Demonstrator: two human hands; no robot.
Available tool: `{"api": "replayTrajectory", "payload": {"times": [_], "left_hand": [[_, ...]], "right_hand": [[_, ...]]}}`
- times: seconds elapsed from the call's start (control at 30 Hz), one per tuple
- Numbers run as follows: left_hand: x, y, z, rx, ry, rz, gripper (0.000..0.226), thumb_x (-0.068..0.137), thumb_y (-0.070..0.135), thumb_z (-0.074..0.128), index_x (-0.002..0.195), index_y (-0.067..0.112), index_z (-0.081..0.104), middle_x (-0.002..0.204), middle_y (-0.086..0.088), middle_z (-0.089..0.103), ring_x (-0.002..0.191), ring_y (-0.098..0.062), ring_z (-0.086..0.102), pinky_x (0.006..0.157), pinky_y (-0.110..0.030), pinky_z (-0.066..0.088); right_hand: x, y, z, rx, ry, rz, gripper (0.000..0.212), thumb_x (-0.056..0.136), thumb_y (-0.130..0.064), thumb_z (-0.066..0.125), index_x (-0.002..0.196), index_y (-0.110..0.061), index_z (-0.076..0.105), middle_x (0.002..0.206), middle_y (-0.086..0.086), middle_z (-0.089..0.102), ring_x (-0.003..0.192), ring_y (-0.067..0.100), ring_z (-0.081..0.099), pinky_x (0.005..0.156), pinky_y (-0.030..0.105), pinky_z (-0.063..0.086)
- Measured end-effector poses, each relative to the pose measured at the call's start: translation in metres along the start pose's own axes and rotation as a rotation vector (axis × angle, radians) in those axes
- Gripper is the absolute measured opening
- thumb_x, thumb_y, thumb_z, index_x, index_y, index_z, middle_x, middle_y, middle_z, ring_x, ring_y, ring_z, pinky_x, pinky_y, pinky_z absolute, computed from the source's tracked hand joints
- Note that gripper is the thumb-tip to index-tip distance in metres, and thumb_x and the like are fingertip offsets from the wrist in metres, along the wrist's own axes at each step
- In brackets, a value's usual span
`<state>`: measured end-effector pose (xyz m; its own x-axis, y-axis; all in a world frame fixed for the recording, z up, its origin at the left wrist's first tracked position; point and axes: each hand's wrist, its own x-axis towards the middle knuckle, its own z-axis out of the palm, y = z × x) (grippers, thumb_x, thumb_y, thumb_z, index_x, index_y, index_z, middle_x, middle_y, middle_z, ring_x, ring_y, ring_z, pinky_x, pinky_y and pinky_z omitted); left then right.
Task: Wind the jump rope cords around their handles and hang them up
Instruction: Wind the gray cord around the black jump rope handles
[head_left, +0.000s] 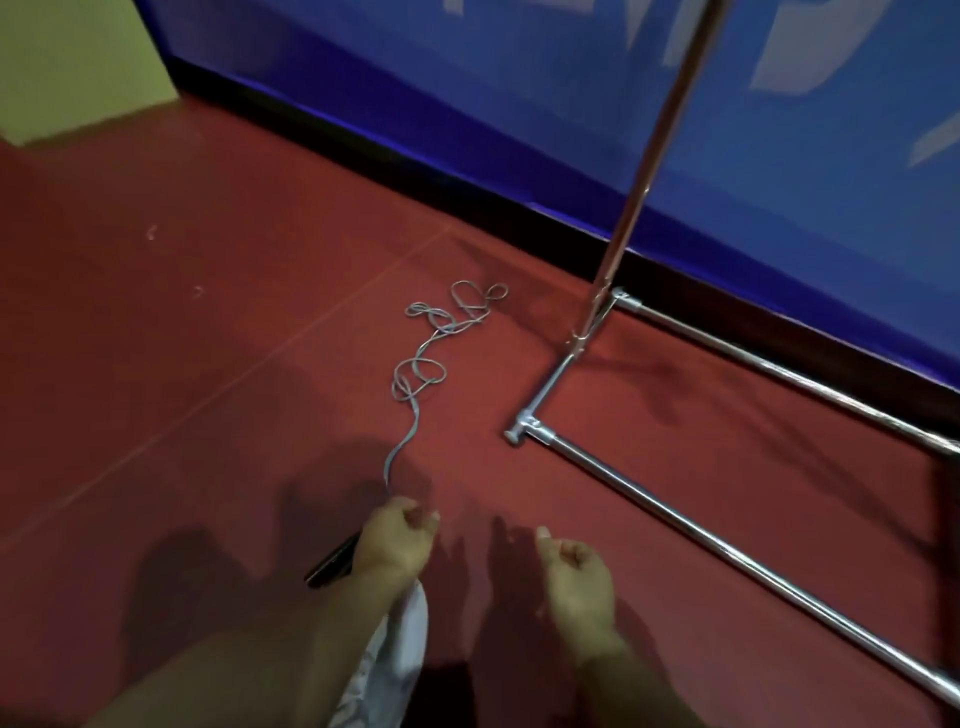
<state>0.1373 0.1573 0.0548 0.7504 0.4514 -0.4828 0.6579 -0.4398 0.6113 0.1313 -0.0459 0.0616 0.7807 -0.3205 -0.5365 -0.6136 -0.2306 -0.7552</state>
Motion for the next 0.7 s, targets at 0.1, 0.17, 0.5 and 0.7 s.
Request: {"api": "replayTrajectory", "payload": {"times": [0.1,0.17,0.5,0.7], "left_hand": [[0.035,-0.029,-0.003,0.106,0.06,-0.016,0.043,0.082,0.042,0.075,0.118,0.021,0.065,0.115,-0.01,0.066,0.114,-0.033,0.062,0.097,-0.037,0.049],[0.046,-0.045,-0.009,0.209,0.072,-0.054,0.051,0.08,0.049,0.075,0.122,0.025,0.061,0.119,-0.008,0.062,0.117,-0.033,0.059,0.095,-0.039,0.048],[0.076,-0.081,-0.001,0.278,-0.006,-0.07,0.033,0.08,0.039,0.076,0.098,0.012,0.07,0.096,-0.011,0.07,0.098,-0.034,0.067,0.08,-0.04,0.053],[0.066,-0.023,-0.001,0.269,0.03,0.12,0.018,0.094,0.024,0.061,0.106,0.014,0.068,0.107,-0.017,0.071,0.106,-0.04,0.064,0.085,-0.039,0.05]], "right_hand": [[0.008,0.015,0.027,0.01,-0.05,0.022,0.033,0.086,-0.038,0.073,0.07,-0.011,0.063,0.06,-0.005,0.058,0.064,0.016,0.052,0.071,0.031,0.046],[0.007,0.021,0.033,0.028,-0.072,0.052,0.033,0.087,-0.038,0.072,0.07,-0.011,0.063,0.06,-0.005,0.058,0.064,0.016,0.051,0.069,0.029,0.042],[0.012,0.029,0.033,-0.027,-0.105,0.099,0.029,0.088,-0.043,0.069,0.084,-0.014,0.07,0.078,0.001,0.07,0.07,0.015,0.059,0.076,0.029,0.049],[0.008,0.032,0.021,-0.06,-0.098,0.07,0.032,0.09,-0.041,0.067,0.078,-0.012,0.068,0.071,-0.002,0.066,0.069,0.014,0.056,0.077,0.03,0.046]]}}
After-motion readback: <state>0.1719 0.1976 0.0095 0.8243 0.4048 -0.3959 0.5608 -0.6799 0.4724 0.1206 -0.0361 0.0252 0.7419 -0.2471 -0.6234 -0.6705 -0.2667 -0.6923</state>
